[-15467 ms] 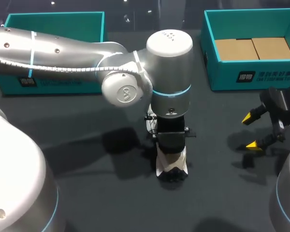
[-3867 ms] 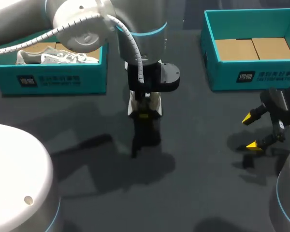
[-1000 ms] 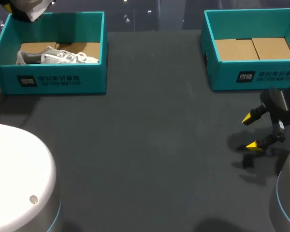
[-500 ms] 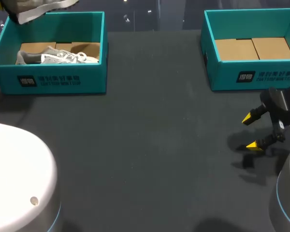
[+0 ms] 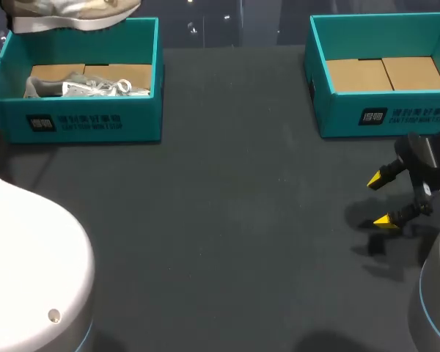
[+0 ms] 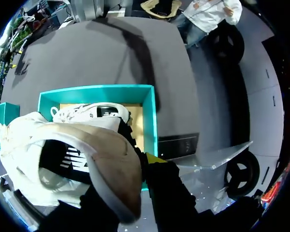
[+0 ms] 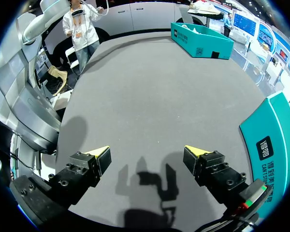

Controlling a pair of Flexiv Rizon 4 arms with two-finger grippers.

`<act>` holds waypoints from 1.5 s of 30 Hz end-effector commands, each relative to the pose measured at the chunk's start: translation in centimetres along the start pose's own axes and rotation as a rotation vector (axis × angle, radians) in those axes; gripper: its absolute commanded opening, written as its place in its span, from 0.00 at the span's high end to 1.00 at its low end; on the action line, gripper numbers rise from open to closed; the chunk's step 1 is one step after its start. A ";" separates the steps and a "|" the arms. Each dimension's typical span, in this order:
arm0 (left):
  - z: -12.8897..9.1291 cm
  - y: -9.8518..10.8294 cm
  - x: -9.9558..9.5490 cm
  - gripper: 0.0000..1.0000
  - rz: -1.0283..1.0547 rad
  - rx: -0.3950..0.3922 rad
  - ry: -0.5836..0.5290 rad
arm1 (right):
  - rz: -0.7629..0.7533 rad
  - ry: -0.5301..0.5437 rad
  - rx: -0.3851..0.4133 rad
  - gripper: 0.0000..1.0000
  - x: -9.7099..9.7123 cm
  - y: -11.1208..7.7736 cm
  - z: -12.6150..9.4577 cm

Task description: Take the shoe out of the shoebox, open the shoe tongue, remove and reinsert the insole, then place the shoe into the shoebox

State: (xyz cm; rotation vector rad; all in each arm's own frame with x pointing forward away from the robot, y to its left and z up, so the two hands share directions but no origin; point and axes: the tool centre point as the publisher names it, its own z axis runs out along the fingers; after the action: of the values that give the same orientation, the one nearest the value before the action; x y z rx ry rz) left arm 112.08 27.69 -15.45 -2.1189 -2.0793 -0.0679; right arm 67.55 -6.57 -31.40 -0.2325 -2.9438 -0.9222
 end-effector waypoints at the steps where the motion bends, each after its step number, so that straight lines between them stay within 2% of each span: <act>1: 1.4 1.4 0.0 1.00 -0.007 -0.037 0.047 | 0.000 -0.001 0.001 0.00 0.1 0.0 0.0; 5: 2.3 2.8 0.5 1.00 -0.034 -0.063 0.066 | 0.000 -0.001 0.001 0.00 0.1 0.0 0.0; 8: 3.1 3.4 1.0 1.00 -0.027 -0.123 0.075 | 0.000 -0.001 0.001 0.00 0.1 0.0 0.0; 22: 3.3 3.5 1.3 1.00 0.001 -0.124 0.055 | 0.000 -0.001 0.001 0.00 0.1 0.0 0.0; 35: 8.7 4.7 1.6 1.00 -0.064 -0.063 0.091 | 0.000 -0.001 0.001 0.00 0.1 0.0 0.0; 45: 10.6 5.7 1.3 1.00 -0.076 -0.050 0.110 | 0.000 -0.001 0.001 0.00 0.1 0.0 0.0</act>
State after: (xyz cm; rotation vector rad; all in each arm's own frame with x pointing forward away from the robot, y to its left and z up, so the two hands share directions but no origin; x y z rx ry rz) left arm 116.12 30.73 -25.68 -2.0221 -2.1188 -0.2496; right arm 67.55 -6.57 -31.40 -0.2325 -2.9438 -0.9222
